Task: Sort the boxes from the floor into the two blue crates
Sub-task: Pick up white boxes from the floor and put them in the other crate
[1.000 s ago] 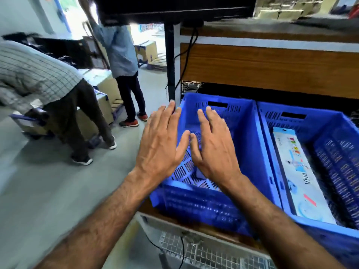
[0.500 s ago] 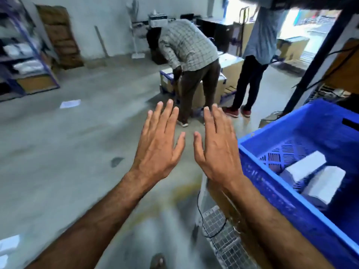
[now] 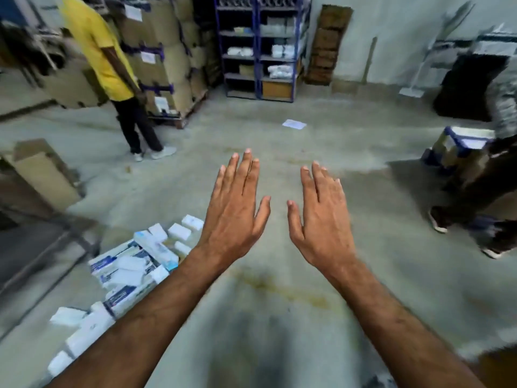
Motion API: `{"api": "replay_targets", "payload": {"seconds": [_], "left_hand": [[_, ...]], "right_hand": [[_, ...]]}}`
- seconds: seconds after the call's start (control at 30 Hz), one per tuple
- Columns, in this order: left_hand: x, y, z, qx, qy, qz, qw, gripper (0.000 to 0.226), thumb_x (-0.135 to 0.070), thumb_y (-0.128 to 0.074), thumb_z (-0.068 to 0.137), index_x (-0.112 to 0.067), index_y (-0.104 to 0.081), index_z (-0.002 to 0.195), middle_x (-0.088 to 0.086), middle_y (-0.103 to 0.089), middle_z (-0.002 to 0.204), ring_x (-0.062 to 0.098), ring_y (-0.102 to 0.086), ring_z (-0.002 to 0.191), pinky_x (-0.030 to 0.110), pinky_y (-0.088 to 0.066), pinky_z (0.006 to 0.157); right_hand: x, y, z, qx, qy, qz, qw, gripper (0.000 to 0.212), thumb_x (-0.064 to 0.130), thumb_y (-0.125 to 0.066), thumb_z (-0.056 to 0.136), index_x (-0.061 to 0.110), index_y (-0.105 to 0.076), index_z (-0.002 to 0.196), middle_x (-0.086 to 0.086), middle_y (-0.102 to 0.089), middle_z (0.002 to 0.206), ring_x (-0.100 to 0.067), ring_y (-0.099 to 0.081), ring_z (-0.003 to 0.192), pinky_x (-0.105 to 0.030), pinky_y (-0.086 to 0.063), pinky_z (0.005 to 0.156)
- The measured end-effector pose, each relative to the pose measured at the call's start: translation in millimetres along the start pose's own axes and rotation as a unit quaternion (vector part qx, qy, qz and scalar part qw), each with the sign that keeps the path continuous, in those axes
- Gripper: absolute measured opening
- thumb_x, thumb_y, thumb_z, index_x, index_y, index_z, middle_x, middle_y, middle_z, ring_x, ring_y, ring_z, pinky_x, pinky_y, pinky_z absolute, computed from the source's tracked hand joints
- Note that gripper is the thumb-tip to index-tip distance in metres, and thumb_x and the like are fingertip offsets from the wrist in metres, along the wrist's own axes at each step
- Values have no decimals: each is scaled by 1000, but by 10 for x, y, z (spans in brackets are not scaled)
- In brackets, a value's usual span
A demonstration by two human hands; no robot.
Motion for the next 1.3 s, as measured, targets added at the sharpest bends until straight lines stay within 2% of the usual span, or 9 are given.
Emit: {"api": "replay_targets", "payload": {"seconds": [0.17,0.37,0.63,0.8,0.97,1.1,1.3], "left_hand": [[1521,341,-668,10,95,53,994,69,-40,-40,101,-5,-26,160,12,-15,170,29,-10,158,43,-8,129],[2890,565,-1640,51,194,77,977,68,-38,-41,104,-6,-22,161,10,-9,171,27,-5,159,44,-7,129],[4100,678,-2722,67,325,92,939,67,-37,-41,105,-5,-23,161,11,-12,171,27,-7,159,44,-8,129],[4694,462,-3105,88,378,96,917,69,-40,-41,105,-5,-21,161,10,-9,172,27,-5,159,43,-7,129],[5324,52,-3155,125,396,78,906,68,-37,-41,105,-3,-21,161,13,-10,171,29,-6,159,44,-7,129],[5906,-454,-3130,171,411,66,893,70,-35,-44,104,-1,-20,161,15,-10,170,31,-6,159,46,-10,128],[6630,-1489,-3332,234,445,27,864,73,-32,-49,103,3,-20,159,20,-12,169,34,-10,158,47,-14,127]], "right_hand": [[1427,-839,160,39,69,53,995,62,33,-49,101,1,-39,154,-22,-33,162,-37,-31,151,-53,-21,125],[2851,-1680,150,93,128,95,983,62,31,-51,102,2,-38,155,-21,-32,163,-35,-31,151,-50,-20,125],[4204,-2690,-106,211,225,122,943,62,26,-51,101,-1,-36,155,-22,-32,162,-37,-30,151,-49,-18,126],[4675,-3384,-190,251,254,150,922,64,24,-56,101,-2,-35,155,-25,-29,163,-39,-27,153,-52,-21,124],[4913,-4316,-143,307,258,128,907,69,33,-43,103,4,-21,161,-20,-17,168,-36,-19,156,-50,-16,125],[5025,-5058,22,339,234,135,901,69,30,-51,101,2,-26,159,-23,-21,166,-39,-23,154,-48,-16,126],[5033,-6275,-128,407,204,128,881,70,29,-58,99,-1,-32,157,-25,-29,163,-40,-30,151,-53,-27,123]]}}
Point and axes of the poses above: each hand's wrist, its own z-axis towards the middle knuckle, its own y-axis out of the back of the hand, x = y × z, the point moved 8 cm from there along z, towards the middle knuckle
